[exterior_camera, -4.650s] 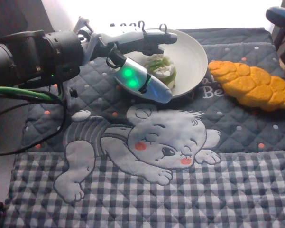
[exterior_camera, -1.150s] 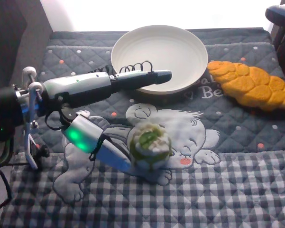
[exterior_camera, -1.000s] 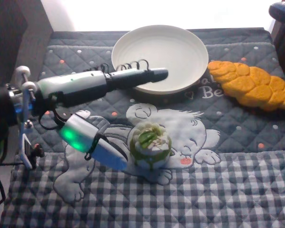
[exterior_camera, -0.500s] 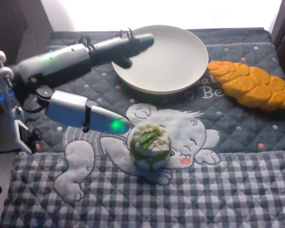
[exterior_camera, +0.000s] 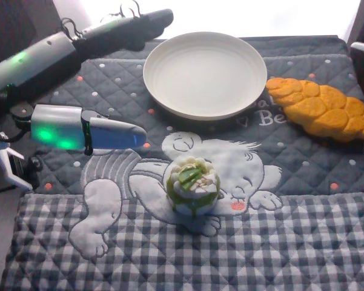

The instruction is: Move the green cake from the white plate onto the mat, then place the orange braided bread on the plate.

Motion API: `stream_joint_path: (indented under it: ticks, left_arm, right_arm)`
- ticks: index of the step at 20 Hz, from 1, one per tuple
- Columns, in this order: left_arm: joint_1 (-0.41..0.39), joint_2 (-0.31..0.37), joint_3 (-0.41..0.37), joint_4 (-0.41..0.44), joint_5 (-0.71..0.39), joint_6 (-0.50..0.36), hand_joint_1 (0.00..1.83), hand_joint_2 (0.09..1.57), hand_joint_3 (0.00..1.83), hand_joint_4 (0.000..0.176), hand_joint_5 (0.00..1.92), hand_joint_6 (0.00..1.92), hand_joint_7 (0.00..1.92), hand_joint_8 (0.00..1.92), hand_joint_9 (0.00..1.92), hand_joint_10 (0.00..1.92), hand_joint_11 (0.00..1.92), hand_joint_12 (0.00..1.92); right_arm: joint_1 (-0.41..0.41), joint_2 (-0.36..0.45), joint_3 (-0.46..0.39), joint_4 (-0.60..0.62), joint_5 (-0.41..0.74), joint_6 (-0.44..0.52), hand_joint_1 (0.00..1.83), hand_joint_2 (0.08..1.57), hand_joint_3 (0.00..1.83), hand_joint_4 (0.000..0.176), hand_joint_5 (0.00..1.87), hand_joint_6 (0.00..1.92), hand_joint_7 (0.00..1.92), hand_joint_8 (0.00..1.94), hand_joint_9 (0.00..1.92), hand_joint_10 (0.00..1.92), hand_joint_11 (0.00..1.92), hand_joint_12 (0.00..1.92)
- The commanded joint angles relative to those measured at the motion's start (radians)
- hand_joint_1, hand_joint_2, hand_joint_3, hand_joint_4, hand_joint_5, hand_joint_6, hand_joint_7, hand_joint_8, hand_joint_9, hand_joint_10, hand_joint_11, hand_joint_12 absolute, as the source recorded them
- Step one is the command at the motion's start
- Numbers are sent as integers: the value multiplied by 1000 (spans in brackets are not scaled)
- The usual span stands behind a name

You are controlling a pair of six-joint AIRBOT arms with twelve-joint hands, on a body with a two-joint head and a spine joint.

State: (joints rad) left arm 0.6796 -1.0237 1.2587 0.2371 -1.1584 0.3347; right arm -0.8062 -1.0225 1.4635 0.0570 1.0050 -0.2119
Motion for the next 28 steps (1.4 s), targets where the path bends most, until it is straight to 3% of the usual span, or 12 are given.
stream_joint_path:
  ticks: [1, 3, 7, 9, 12, 14, 16, 18, 20, 23, 25, 28]
  left_arm:
    - [-3, 7, -6, -32, -126, 6, 707, 930, 30, 171, 179, 21, 215, 4, 186, 5, 0, 693]
    - [21, 29, -22, -46, -147, 6, 705, 882, 6, 176, 200, 18, 205, 0, 184, 2, 0, 553]
    - [80, 59, -49, -95, -198, 27, 721, 900, 13, 175, 213, 1, 248, 1, 220, 0, 0, 684]
    - [78, 57, -49, -98, -200, 31, 748, 873, 0, 144, 234, 9, 248, 5, 201, 2, 0, 622]
    - [78, 54, -48, -98, -196, 32, 727, 879, 3, 175, 276, 2, 312, 1, 271, 1, 0, 745]
    - [81, 52, -49, -98, -195, 32, 731, 885, 3, 175, 243, 0, 286, 0, 262, 0, 0, 772]
    - [87, 51, -49, -98, -194, 32, 724, 884, 2, 147, 178, 0, 232, 0, 222, 0, 0, 773]
    - [94, 51, -49, -103, -196, 32, 741, 850, 0, 170, 217, 11, 274, 9, 263, 11, 0, 852]
    - [101, 52, -50, -108, -200, 31, 704, 833, 0, 165, 181, 1, 258, 1, 271, 9, 0, 905]
    - [109, 53, -51, -115, -210, 30, 726, 842, 0, 164, 191, 12, 272, 7, 286, 12, 0, 919]
    - [115, 56, -53, -120, -214, 30, 770, 875, 4, 170, 216, 7, 280, 1, 284, 3, 0, 899]
    - [119, 55, -54, -125, -218, 30, 799, 892, 8, 158, 204, 9, 271, 9, 295, 13, 0, 914]
  right_arm:
    - [67, 11, 13, 8, 76, 7, 683, 649, 0, 111, 51, 2, 98, 4, 95, 4, 0, 416]
    - [173, -20, 34, -101, -15, 7, 673, 614, 0, 149, 50, 0, 103, 4, 89, 1, 0, 428]
    - [271, -68, 54, -214, -108, 7, 636, 623, 0, 158, 38, 0, 114, 0, 130, 3, 0, 591]
    - [271, -78, 63, -246, -147, 7, 585, 601, 0, 175, 60, 1, 173, 7, 187, 8, 0, 958]
    - [271, -89, 74, -268, -171, 7, 620, 588, 0, 176, 62, 3, 173, 3, 171, 5, 0, 930]
    - [271, -89, 76, -279, -187, 7, 641, 584, 0, 152, 108, 3, 244, 6, 231, 12, 0, 1032]
    - [271, -89, 79, -286, -196, 7, 674, 594, 0, 168, 114, 0, 370, 5, 336, 19, 11, 1238]
    - [271, -88, 80, -300, -204, 7, 690, 600, 1, 174, 117, 1, 382, 2, 326, 8, 1, 1224]
    - [271, -87, 80, -317, -221, 7, 689, 598, 0, 155, 145, 0, 232, 7, 167, 9, 0, 795]
    - [271, -78, 79, -339, -248, 8, 609, 592, 0, 148, 154, 1, 216, 2, 151, 3, 0, 721]
    - [271, -78, 78, -351, -269, 8, 779, 635, 2, 113, 256, 8, 264, 4, 143, 0, 0, 593]
    - [271, -78, 78, -369, -297, 8, 930, 643, 0, 104, 342, 9, 255, 0, 114, 0, 0, 629]
